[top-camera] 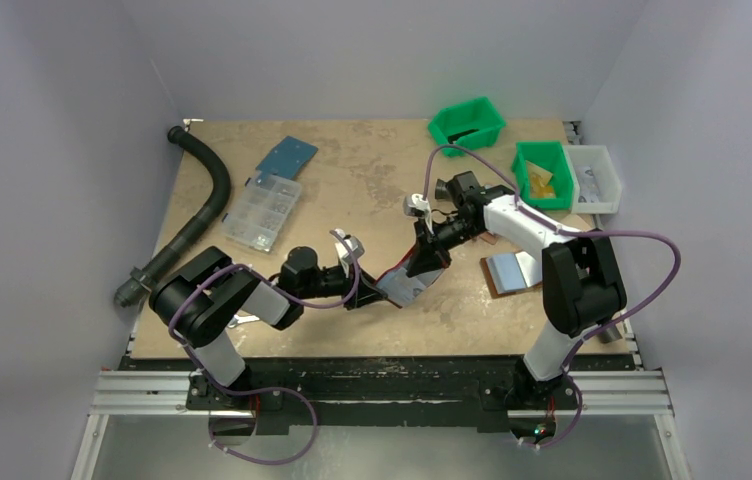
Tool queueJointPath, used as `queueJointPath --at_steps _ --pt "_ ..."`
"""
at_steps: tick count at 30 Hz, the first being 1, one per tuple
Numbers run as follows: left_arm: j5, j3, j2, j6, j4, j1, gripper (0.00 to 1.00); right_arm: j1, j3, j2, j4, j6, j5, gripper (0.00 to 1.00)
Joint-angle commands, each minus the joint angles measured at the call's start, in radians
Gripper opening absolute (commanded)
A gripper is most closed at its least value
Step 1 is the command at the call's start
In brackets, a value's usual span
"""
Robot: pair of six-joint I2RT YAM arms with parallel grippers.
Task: Take the credit cards out of the card holder
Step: Remove the credit card from the card holder.
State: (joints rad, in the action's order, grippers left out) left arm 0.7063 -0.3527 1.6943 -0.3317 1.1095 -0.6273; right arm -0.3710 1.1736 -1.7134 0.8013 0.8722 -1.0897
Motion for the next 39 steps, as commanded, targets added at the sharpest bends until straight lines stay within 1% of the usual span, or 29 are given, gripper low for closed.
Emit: queueJointPath --at_steps 1,11,20,26,39 --pt "0.016 0.000 -0.004 0.044 -0.102 0.015 0.00 0.031 0.027 0.071 0.021 0.025 -0.019 0.00" --pt "0.014 -0.011 0.001 0.054 -0.138 0.017 0.00 0.050 0.037 0.062 0.050 0.050 -0.022 0.00" --pt "0.006 -0.028 0.019 0.051 -0.174 0.026 0.00 0.074 0.038 0.079 0.039 0.037 -0.005 0.00" --pt "0.014 -0.041 0.048 0.017 -0.184 0.042 0.00 0.106 0.026 0.090 -0.015 -0.024 0.023 0.00" --pt "0.016 -0.065 0.108 -0.029 -0.225 0.077 0.00 0.157 0.032 0.115 0.005 -0.018 0.004 0.00"
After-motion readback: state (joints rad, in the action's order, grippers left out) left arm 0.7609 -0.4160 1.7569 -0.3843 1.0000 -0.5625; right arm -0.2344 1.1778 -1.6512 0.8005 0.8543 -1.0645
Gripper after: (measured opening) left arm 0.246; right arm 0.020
